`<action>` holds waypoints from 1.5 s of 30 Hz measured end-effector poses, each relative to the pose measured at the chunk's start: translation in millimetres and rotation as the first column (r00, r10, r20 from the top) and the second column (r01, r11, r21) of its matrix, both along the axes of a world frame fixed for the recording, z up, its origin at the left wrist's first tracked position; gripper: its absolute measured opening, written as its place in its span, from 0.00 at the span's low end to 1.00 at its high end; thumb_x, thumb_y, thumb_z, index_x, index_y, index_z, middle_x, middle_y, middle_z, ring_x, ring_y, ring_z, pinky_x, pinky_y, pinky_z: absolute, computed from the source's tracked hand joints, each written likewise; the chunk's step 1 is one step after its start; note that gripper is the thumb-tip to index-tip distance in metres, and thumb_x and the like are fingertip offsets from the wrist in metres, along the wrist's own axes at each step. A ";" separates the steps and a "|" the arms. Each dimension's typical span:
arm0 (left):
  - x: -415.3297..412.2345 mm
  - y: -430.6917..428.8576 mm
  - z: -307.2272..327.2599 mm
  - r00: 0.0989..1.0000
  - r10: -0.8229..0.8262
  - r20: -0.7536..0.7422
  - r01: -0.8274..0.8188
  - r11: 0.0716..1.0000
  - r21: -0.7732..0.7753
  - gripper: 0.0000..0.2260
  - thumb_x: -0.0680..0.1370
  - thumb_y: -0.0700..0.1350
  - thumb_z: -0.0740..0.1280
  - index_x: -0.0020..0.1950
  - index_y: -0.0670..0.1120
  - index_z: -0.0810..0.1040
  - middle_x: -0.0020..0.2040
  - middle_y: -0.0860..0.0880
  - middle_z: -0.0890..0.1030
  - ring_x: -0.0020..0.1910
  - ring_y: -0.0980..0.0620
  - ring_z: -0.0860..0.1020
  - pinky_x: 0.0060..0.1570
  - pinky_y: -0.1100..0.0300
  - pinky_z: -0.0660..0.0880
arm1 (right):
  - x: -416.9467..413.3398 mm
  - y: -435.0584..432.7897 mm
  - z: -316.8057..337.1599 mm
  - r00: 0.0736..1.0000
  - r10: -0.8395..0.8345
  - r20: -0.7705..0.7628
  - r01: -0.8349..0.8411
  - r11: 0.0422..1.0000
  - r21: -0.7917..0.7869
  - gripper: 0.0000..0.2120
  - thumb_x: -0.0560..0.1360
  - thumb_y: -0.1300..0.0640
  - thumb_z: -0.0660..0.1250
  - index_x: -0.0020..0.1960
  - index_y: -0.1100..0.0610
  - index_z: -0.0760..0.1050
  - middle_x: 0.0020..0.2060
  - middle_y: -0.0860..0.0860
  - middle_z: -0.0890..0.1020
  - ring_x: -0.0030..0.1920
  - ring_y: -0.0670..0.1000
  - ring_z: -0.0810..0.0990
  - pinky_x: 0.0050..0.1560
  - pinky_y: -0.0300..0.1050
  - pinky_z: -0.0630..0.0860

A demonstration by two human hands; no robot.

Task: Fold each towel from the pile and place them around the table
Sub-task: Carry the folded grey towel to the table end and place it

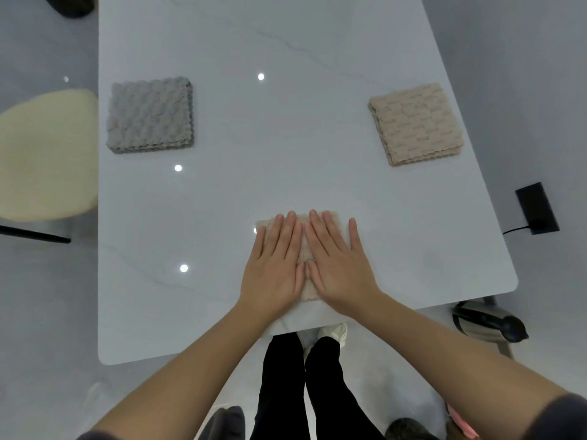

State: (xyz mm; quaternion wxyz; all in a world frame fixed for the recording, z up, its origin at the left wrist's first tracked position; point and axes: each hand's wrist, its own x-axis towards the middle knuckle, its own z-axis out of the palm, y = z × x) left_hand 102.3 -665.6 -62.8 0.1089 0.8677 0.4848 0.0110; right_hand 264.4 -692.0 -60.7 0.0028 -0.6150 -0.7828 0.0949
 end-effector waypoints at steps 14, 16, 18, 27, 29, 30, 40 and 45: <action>-3.4 10.7 31.8 1.000 0.018 -0.020 -0.019 0.998 -0.052 0.29 0.81 0.53 0.52 0.80 0.43 0.50 0.80 0.43 0.50 0.79 0.45 0.46 0.76 0.46 0.42 | 28.6 -2.7 26.7 0.997 -0.078 0.017 0.080 0.991 -0.106 0.29 0.81 0.47 0.45 0.79 0.56 0.51 0.79 0.55 0.51 0.79 0.55 0.48 0.75 0.65 0.48; -3.7 12.6 37.6 0.999 0.042 -0.010 -0.042 0.997 -0.065 0.29 0.81 0.53 0.51 0.80 0.45 0.48 0.80 0.44 0.47 0.79 0.47 0.43 0.76 0.48 0.39 | 42.1 -9.1 31.5 0.992 -0.127 0.026 0.129 0.983 -0.133 0.29 0.81 0.46 0.44 0.80 0.56 0.50 0.79 0.54 0.50 0.79 0.55 0.46 0.75 0.65 0.47; -0.6 12.2 42.1 0.998 0.060 -0.004 -0.060 0.995 -0.079 0.29 0.81 0.53 0.50 0.80 0.46 0.46 0.80 0.45 0.45 0.79 0.48 0.41 0.76 0.48 0.38 | 56.1 -15.2 36.3 0.986 -0.166 0.028 0.168 0.975 -0.145 0.29 0.81 0.46 0.44 0.80 0.55 0.50 0.79 0.54 0.50 0.79 0.55 0.47 0.75 0.64 0.48; 25.7 5.6 21.2 0.981 0.124 -0.149 -0.143 0.982 -0.124 0.28 0.80 0.50 0.48 0.80 0.44 0.51 0.80 0.44 0.50 0.78 0.42 0.51 0.72 0.37 0.55 | 123.8 -19.9 42.3 0.986 -0.149 0.069 0.161 0.965 -0.209 0.30 0.80 0.45 0.39 0.79 0.54 0.44 0.79 0.54 0.47 0.79 0.56 0.45 0.76 0.61 0.47; 37.4 1.2 24.6 0.975 0.172 -0.140 -0.184 0.980 -0.077 0.29 0.79 0.49 0.49 0.80 0.43 0.52 0.80 0.44 0.50 0.78 0.43 0.50 0.74 0.39 0.49 | 143.2 -16.1 42.7 0.991 -0.103 0.086 0.119 0.969 -0.216 0.30 0.79 0.44 0.37 0.79 0.53 0.42 0.79 0.53 0.45 0.79 0.55 0.43 0.75 0.60 0.44; 46.7 -1.6 29.1 0.971 0.201 -0.127 -0.209 0.976 -0.060 0.29 0.79 0.50 0.49 0.79 0.43 0.52 0.80 0.44 0.50 0.79 0.44 0.49 0.75 0.41 0.46 | 153.7 -14.9 43.4 0.993 -0.083 0.085 0.100 0.972 -0.213 0.30 0.79 0.45 0.38 0.79 0.53 0.43 0.79 0.54 0.47 0.79 0.56 0.45 0.75 0.60 0.45; 215.0 -42.8 51.2 0.917 0.397 -0.042 -0.399 0.913 -0.078 0.30 0.79 0.53 0.44 0.80 0.43 0.50 0.80 0.44 0.47 0.78 0.47 0.43 0.76 0.42 0.43 | 290.7 -22.5 64.1 0.984 0.089 0.151 -0.050 0.968 -0.246 0.29 0.80 0.47 0.46 0.78 0.56 0.54 0.78 0.57 0.57 0.77 0.59 0.57 0.72 0.65 0.57; 281.0 -52.2 52.5 0.903 0.427 -0.046 -0.429 0.892 -0.145 0.28 0.81 0.49 0.53 0.80 0.44 0.51 0.80 0.44 0.45 0.79 0.46 0.42 0.75 0.43 0.43 | 347.8 -23.1 69.4 0.981 0.107 0.162 -0.058 0.959 -0.278 0.30 0.80 0.46 0.38 0.79 0.53 0.40 0.79 0.53 0.40 0.78 0.56 0.39 0.76 0.62 0.41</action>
